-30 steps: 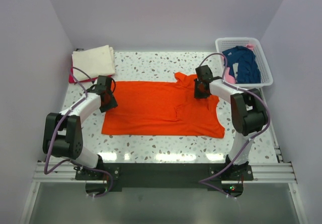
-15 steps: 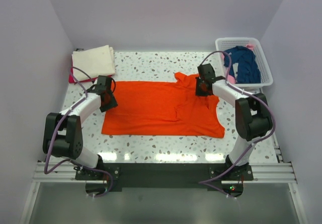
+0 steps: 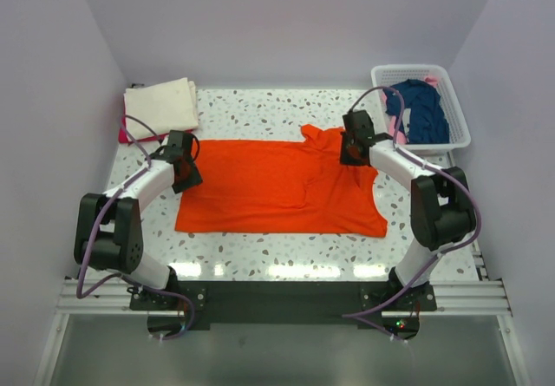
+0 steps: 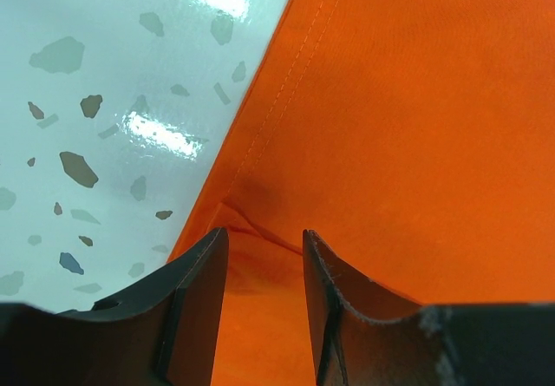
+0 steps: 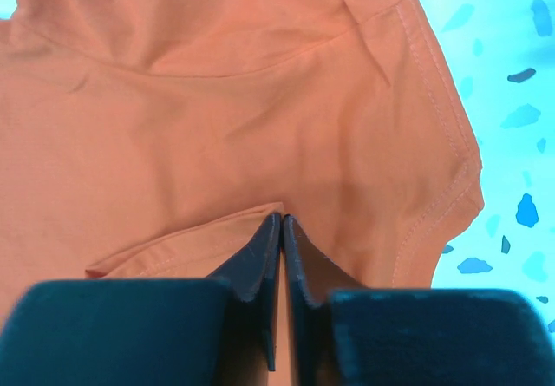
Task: Fold and stack the t-shirts
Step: Fold the tshirt
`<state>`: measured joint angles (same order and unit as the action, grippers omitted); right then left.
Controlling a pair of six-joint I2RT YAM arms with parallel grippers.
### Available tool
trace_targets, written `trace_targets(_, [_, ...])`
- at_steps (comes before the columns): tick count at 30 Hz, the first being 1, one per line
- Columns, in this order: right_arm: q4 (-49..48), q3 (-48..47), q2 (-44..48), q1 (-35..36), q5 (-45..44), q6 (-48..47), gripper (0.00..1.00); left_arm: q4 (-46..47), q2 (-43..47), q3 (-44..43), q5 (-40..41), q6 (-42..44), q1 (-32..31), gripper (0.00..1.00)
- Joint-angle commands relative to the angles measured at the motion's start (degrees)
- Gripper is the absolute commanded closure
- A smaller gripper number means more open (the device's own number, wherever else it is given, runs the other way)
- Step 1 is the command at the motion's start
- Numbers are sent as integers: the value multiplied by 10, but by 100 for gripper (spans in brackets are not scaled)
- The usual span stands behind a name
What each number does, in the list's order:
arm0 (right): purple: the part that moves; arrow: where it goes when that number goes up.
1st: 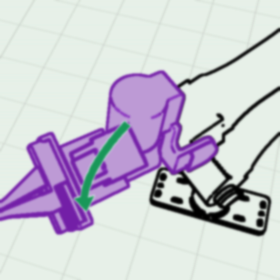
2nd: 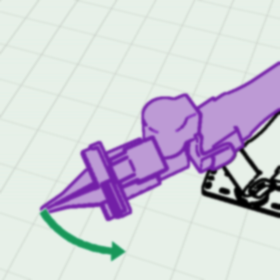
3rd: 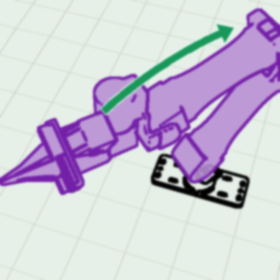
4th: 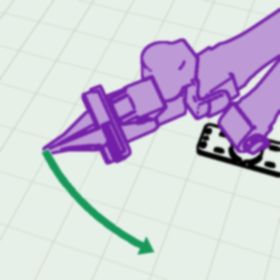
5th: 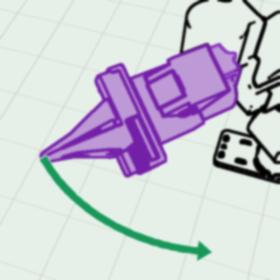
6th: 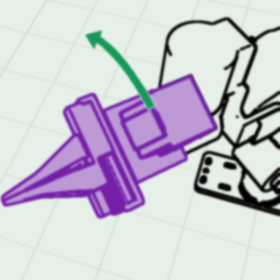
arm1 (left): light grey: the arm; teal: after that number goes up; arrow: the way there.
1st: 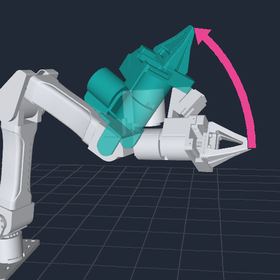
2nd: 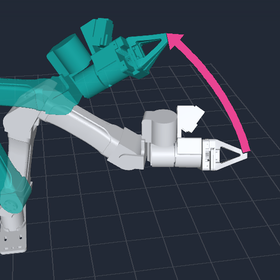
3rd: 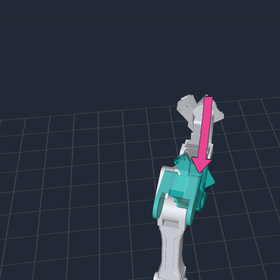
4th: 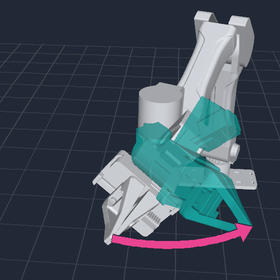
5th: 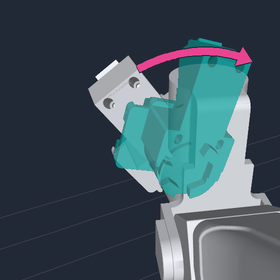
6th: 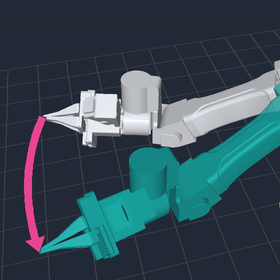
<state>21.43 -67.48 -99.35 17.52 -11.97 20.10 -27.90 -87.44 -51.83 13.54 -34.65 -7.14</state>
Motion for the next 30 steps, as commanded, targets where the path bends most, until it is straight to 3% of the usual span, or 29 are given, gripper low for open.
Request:
trace_targets(1, [-6, -4, 9, 0, -30, 9, 88, 17, -4, 2, 7, 11, 4, 56])
trace_targets(5, [0, -7, 4, 1, -39, 4, 58, 14, 1, -6, -1, 17, 4, 55])
trace_targets(7, [-1, -4, 14, 9, -35, 6, 55, 9, 4, -17, -6, 26, 4, 53])
trace_targets(13, [10, -6, 19, 75, -53, 13, 54, 1, 20, -32, -12, 42, 4, 49])
trace_targets(20, [28, -50, -40, 176, -85, 35, 55, 11, 30, -20, -12, 48, 4, 48])
trace_targets(30, [66, -106, -106, 218, -126, 52, 56, 26, 33, -4, -23, 49, 4, 48])
